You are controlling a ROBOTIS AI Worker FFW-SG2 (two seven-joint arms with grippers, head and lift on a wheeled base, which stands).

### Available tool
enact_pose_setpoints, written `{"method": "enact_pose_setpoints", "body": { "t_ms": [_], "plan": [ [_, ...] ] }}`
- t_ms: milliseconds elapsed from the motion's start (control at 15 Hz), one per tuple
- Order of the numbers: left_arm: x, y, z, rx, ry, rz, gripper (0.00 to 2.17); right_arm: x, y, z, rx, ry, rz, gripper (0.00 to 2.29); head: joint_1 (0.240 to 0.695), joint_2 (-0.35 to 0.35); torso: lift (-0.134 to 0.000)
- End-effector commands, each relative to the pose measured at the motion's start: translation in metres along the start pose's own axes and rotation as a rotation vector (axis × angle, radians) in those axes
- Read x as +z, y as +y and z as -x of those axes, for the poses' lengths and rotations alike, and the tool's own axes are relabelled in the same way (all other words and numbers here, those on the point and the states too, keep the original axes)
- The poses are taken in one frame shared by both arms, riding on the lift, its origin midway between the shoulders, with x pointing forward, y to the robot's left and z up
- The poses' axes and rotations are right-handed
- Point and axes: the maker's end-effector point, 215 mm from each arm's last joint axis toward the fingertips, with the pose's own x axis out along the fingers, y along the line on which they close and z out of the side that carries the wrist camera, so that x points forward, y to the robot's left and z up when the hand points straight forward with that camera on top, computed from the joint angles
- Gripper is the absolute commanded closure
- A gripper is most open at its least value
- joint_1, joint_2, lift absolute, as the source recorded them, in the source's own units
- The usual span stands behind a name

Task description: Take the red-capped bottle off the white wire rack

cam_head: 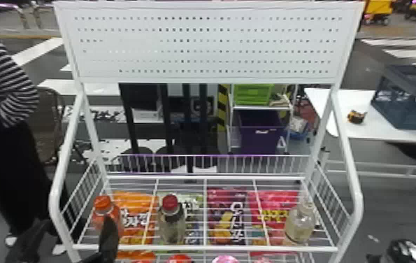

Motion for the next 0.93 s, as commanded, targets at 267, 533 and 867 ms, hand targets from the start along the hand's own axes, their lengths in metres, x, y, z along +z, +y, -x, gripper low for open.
{"method": "enact_pose_setpoints", "body": {
  "t_ms": [267,533,867],
  "plan": [
    [-0.002,-0.003,0.0,-0.005,0.003,0.0,0.03,0.001,0.0,0.001,-0.002,-0.008,-0.001,1.21,0.499,0.0,0.0],
    [-0.001,-0.003,0.001,-0.005,0.002,-0.001,0.03,0.005,0.001,0.002,0.0,-0.014,-0.001,1.21,0.499,0.0,0.0],
    [-0.045,-0.055,0.017,-0.062,-0.012,0.019,0.03,0.006,0.002,0.002,0.0,-0.016,-0.003,1.21,0.499,0.0,0.0]
  ]
}}
